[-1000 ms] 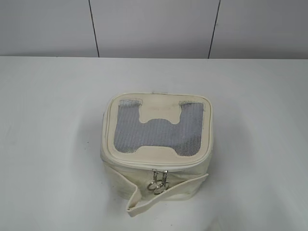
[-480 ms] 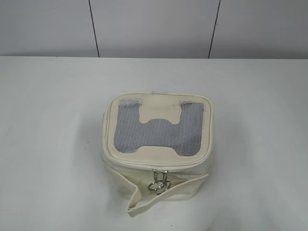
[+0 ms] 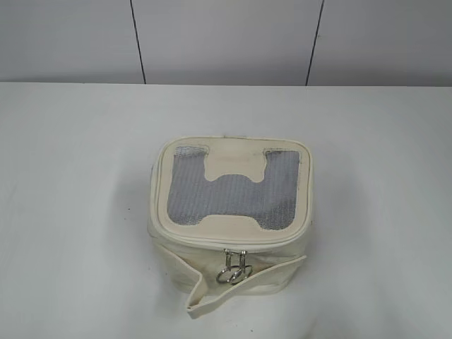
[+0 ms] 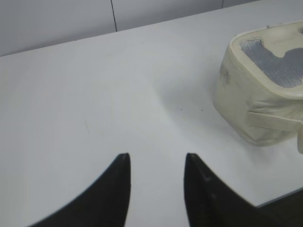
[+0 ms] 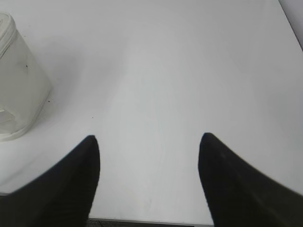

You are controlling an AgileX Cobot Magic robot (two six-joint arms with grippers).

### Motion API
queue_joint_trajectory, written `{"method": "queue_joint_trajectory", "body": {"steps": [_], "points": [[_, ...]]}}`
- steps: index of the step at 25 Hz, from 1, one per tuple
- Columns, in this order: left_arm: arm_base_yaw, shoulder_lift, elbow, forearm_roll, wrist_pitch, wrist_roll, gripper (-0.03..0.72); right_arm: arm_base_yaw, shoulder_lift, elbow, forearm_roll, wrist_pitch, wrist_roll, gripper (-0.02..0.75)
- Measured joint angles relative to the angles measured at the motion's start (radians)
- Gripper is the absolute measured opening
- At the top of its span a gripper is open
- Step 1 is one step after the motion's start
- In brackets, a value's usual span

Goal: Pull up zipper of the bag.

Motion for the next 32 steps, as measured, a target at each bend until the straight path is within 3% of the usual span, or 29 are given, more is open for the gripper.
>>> {"method": "queue_joint_trajectory", "body": {"steps": [9, 13, 17, 20, 32], "points": [[0.027, 0.0, 0.0, 0.0, 0.0, 0.0, 0.295, -0.04, 0.0, 0.001, 0.002, 0.0, 0.0, 0.51], [0.15, 0.0, 0.0, 0.0, 0.0, 0.0, 0.295, -0.124, 0.0, 0.001, 0.002, -0.001, 0.0, 0.51], [0.294, 0.0, 0.0, 0.0, 0.0, 0.0, 0.295, -0.134, 0.0, 0.001, 0.002, -0.001, 0.0, 0.509], [0.355, -0.012, 0.0, 0.0, 0.0, 0.0, 0.295, -0.134, 0.0, 0.001, 0.002, -0.001, 0.0, 0.509], [0.361, -0.05, 0.0, -0.001, 0.002, 0.0, 0.295, -0.134, 0.0, 0.004, 0.003, -0.001, 0.0, 0.507]]}}
